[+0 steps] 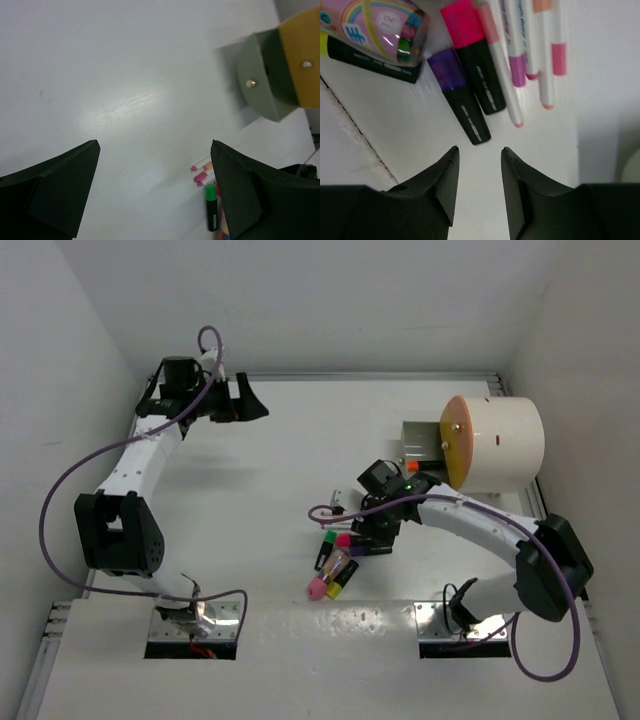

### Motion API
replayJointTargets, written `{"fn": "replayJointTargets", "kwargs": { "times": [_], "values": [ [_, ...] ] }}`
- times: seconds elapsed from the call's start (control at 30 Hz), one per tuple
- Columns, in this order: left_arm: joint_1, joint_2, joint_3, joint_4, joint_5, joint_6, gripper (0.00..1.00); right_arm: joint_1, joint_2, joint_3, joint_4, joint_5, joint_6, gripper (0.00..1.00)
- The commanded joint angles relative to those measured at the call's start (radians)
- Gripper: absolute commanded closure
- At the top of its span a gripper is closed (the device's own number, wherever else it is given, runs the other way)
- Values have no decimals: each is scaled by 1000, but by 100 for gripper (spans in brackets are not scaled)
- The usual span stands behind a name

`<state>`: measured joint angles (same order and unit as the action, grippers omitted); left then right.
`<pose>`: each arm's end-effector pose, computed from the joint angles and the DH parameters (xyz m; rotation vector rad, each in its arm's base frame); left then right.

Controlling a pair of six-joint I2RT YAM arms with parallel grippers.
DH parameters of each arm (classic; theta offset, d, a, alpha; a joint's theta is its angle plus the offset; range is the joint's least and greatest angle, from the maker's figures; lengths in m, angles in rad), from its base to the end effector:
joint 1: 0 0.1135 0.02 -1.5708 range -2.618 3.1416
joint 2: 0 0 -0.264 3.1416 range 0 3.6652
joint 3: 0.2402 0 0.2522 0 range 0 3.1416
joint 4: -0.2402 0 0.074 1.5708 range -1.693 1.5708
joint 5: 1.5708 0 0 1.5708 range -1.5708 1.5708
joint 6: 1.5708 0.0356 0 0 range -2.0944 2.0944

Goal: Sort the stationery into containers
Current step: Pick up the pen from the center of the board.

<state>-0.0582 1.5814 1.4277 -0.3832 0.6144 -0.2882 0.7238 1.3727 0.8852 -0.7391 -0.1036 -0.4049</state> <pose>0.3608 -0.0416 0.3465 0.1339 2.1074 -0.8530 0.1845 0.1680 0.2076 -1.5243 2.3606 0.2214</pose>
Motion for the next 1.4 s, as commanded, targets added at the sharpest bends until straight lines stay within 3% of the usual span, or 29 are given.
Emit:
{"fn": "replayJointTargets", "kwargs": {
  "times": [0.0,0.33,0.97,1.07,1.2,1.27,1.37],
  "values": [
    [57,-40,-41,-69,-34,41,0,61,51,-14,125,5,50,61],
    [136,-66,-88,-51,-2,27,0,134,153,-43,224,5,95,57],
    [152,-31,-108,-11,31,-16,0,160,221,-178,362,62,57,54],
    [153,-27,-108,-8,28,-17,0,160,224,-190,385,82,46,60],
    [149,-26,-108,-2,31,-22,0,160,194,-160,353,93,34,81],
    [152,-31,-110,7,22,-37,0,160,163,-125,285,84,38,87],
    [127,-66,-133,35,-94,-101,0,144,80,-37,176,55,52,97]
  ]
}}
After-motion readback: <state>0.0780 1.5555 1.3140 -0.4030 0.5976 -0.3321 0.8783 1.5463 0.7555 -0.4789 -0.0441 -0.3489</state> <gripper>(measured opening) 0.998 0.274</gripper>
